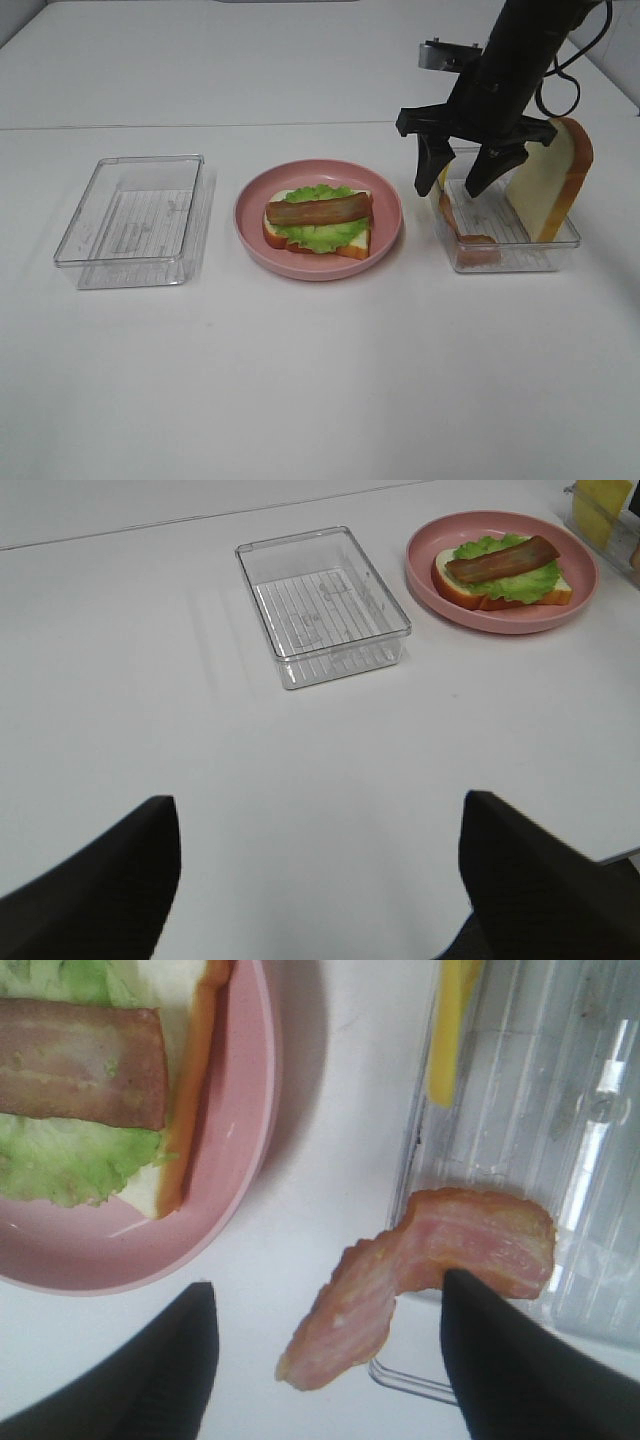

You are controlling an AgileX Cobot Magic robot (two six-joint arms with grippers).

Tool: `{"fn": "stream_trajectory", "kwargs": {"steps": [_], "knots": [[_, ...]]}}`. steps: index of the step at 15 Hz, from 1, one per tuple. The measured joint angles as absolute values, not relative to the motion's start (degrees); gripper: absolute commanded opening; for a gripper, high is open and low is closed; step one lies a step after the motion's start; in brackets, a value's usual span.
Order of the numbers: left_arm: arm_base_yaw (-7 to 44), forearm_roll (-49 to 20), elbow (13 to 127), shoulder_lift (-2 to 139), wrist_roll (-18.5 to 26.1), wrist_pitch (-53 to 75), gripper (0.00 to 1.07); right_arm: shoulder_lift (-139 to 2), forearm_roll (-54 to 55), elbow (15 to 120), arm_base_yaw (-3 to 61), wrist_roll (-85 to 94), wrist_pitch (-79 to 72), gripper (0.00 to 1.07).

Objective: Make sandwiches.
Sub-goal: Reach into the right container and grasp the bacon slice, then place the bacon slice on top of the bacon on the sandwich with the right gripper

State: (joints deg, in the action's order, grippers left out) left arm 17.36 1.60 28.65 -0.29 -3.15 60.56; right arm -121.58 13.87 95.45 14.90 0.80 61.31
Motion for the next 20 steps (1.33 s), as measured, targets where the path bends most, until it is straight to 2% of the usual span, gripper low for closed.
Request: {"fn": "stream_trajectory", "kwargs": {"steps": [3,5,6,9,10,12,20], "knots": [[17.4,1.6,28.6,-0.3,-3.1,60.6,0.74,-123.4,14.5,95.5,14.9,1.1,62.9,0.58],[17.4,1.6,28.6,-0.3,-3.1,60.6,0.74,-123.6,14.5,95.5,14.9,1.0,62.8,0.46],[17.4,1.6,28.6,-0.3,-3.1,60.6,0.74,-123.6,14.5,95.5,14.9,0.9,62.7,0.35],[17.4,1.6,28.6,-0.3,-3.1,60.6,0.74,-123.6,13.6,95.5,14.9,0.9,62.9,0.22],[17.4,1.6,28.6,-0.3,-3.1,60.6,0.74,-123.6,12.3,95.5,14.9,0.5,63.2,0.09],[17.4,1.6,28.6,-0.3,-3.1,60.6,0.74,-123.6,10.3,95.5,14.9,0.0,63.9,0.00],[17.4,1.6,28.6,-0.3,-3.1,60.6,0.74,-120.3,10.7,96.7,14.9,0.5,65.9,0.00]]}}
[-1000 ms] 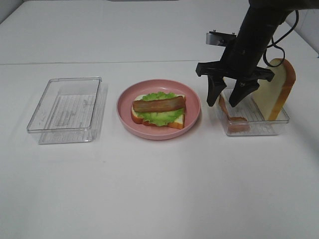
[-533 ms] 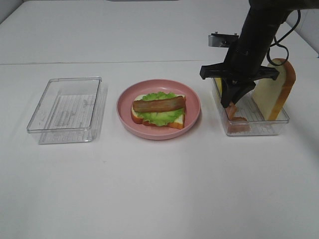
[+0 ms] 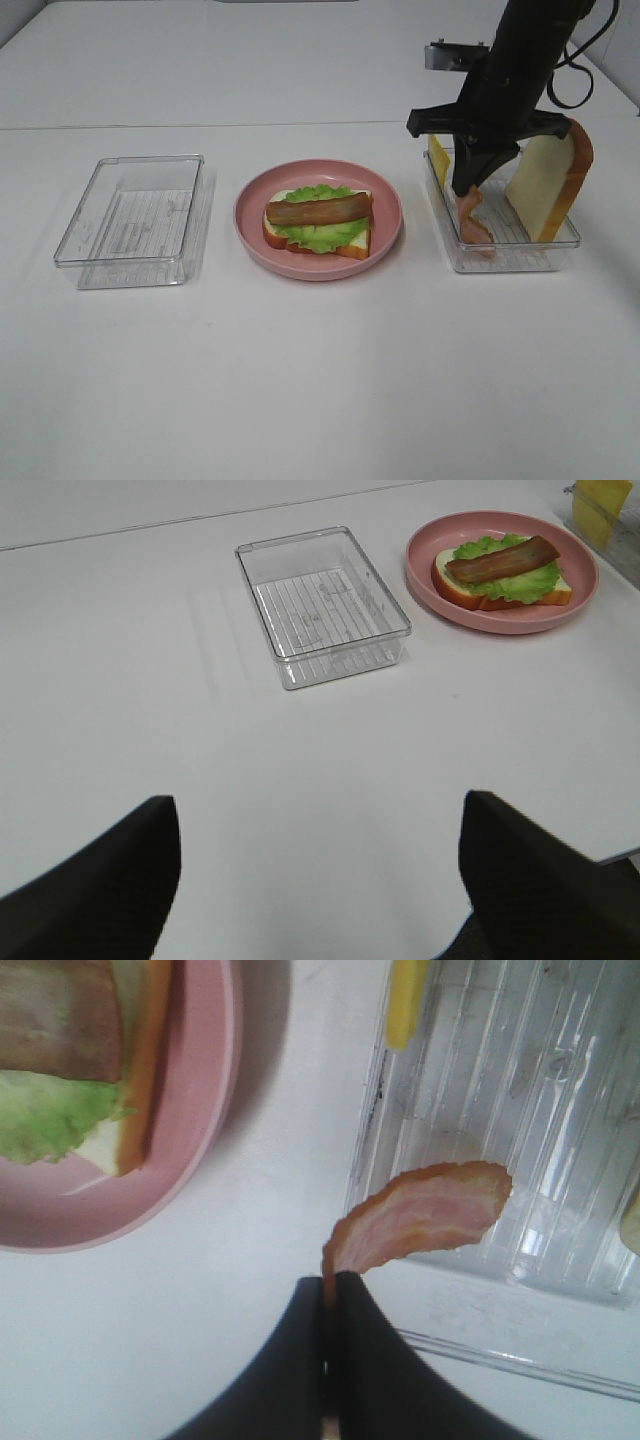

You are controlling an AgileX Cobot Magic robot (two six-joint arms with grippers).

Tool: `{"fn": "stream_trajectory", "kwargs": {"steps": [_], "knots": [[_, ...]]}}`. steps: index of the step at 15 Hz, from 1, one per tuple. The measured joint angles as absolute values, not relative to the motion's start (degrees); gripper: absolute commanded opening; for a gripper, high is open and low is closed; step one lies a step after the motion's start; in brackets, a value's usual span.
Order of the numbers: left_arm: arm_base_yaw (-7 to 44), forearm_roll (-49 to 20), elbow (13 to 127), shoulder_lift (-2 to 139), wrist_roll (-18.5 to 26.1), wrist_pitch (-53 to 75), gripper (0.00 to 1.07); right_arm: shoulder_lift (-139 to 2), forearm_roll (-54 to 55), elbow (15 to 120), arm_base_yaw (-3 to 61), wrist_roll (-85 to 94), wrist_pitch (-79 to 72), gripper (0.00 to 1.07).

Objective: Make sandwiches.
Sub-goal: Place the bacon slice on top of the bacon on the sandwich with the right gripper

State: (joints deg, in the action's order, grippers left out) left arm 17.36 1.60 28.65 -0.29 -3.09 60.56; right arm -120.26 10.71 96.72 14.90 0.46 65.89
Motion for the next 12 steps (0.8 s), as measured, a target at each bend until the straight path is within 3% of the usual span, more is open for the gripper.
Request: {"fn": "stream_trajectory", "kwargs": {"steps": [4,8,12], "knots": [[17.4,1.6,28.6,-0.3,-3.1,60.6,0.74,-114.2,21.3,97.3,14.9,5.9,66.4,0.00],[17.4,1.6,28.6,-0.3,-3.1,60.6,0.74,-114.2,43.6,97.3,14.9,16.3,67.2,0.00],[17.4,1.6,28.6,-0.3,-3.1,60.6,0.74,-117.6,53.1,97.3,14.9,20.6,65.1,0.00]]}}
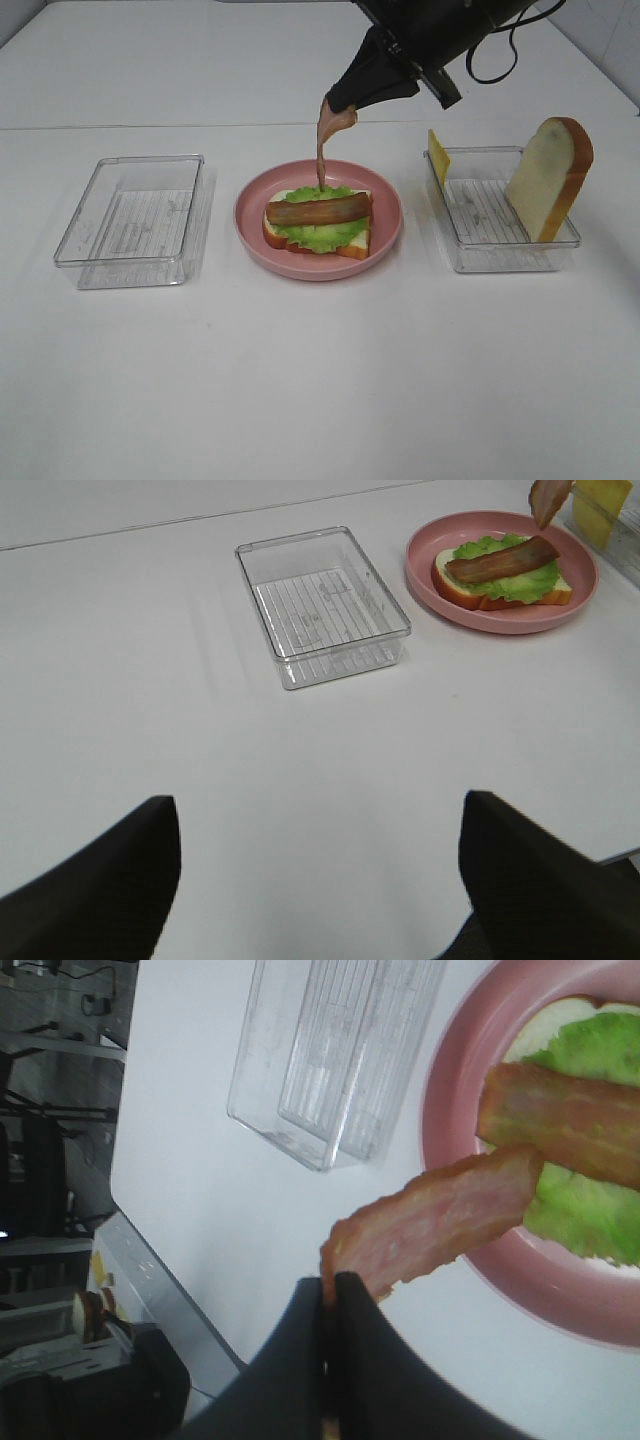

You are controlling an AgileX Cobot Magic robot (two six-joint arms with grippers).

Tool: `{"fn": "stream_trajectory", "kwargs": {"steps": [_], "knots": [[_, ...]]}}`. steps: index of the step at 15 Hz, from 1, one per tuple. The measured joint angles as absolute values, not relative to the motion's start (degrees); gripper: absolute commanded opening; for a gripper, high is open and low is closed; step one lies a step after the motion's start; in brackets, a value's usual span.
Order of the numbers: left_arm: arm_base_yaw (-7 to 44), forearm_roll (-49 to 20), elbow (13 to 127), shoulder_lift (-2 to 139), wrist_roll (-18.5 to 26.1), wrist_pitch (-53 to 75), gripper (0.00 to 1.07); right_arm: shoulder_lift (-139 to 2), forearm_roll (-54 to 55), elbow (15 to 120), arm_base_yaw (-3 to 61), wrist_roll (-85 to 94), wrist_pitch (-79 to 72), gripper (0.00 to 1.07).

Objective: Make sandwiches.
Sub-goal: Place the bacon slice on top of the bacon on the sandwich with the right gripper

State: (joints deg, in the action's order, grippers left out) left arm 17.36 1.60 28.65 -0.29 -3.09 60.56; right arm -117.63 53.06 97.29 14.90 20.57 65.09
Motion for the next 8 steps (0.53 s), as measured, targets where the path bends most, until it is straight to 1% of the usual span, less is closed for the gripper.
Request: {"fn": "stream_trajectory", "kwargs": {"steps": [1,2,6,8], "knots": [[17.4,1.6,28.6,-0.3,-3.1,60.6,0.74,-118.9,56.0,97.3,14.9,21.5,63.8,0.00],[17.4,1.6,28.6,-0.3,-3.1,60.6,0.74,-121.8,62.1,97.3,15.5,23.4,61.2,0.00],[17.4,1.6,28.6,-0.3,-3.1,60.6,0.74,-126.2,68.4,97.3,19.5,24.5,55.5,0.00],[17.4,1.6,28.6,-0.3,-3.1,60.6,0.74,-127.5,68.9,97.3,19.8,24.5,54.3,0.00]]}}
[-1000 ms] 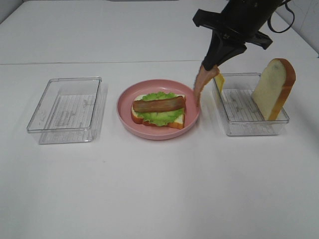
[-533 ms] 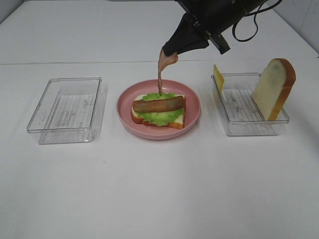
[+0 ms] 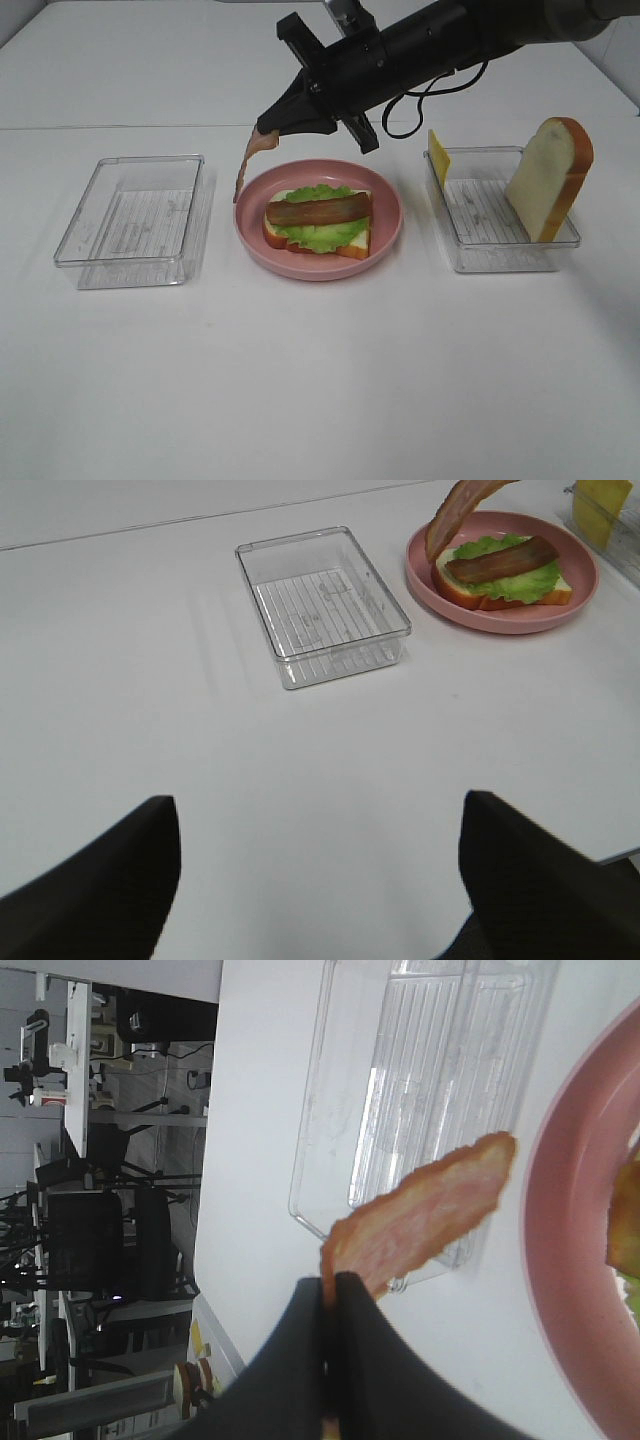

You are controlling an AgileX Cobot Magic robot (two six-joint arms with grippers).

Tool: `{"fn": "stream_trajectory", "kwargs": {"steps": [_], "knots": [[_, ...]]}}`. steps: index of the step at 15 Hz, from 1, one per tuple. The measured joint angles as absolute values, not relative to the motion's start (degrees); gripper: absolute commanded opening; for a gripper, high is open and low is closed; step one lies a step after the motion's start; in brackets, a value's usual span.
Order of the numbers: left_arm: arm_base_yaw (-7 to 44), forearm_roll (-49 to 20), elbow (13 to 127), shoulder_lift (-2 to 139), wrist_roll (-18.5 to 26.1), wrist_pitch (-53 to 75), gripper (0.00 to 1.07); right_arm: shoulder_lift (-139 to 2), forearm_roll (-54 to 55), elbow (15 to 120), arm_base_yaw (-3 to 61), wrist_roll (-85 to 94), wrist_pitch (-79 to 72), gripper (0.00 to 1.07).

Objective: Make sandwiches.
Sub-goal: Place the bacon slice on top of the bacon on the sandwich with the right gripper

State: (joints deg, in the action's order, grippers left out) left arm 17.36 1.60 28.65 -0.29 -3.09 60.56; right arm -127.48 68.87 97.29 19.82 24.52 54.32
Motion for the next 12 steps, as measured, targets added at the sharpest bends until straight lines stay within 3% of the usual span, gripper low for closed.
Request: {"fn": "stream_trajectory", "kwargs": {"steps": [12], "knots": [[17.4,1.6,28.6,-0.3,-3.1,60.6,0.74,-127.7,35.0,97.3,19.8,5.0,48.5,0.00]]}}
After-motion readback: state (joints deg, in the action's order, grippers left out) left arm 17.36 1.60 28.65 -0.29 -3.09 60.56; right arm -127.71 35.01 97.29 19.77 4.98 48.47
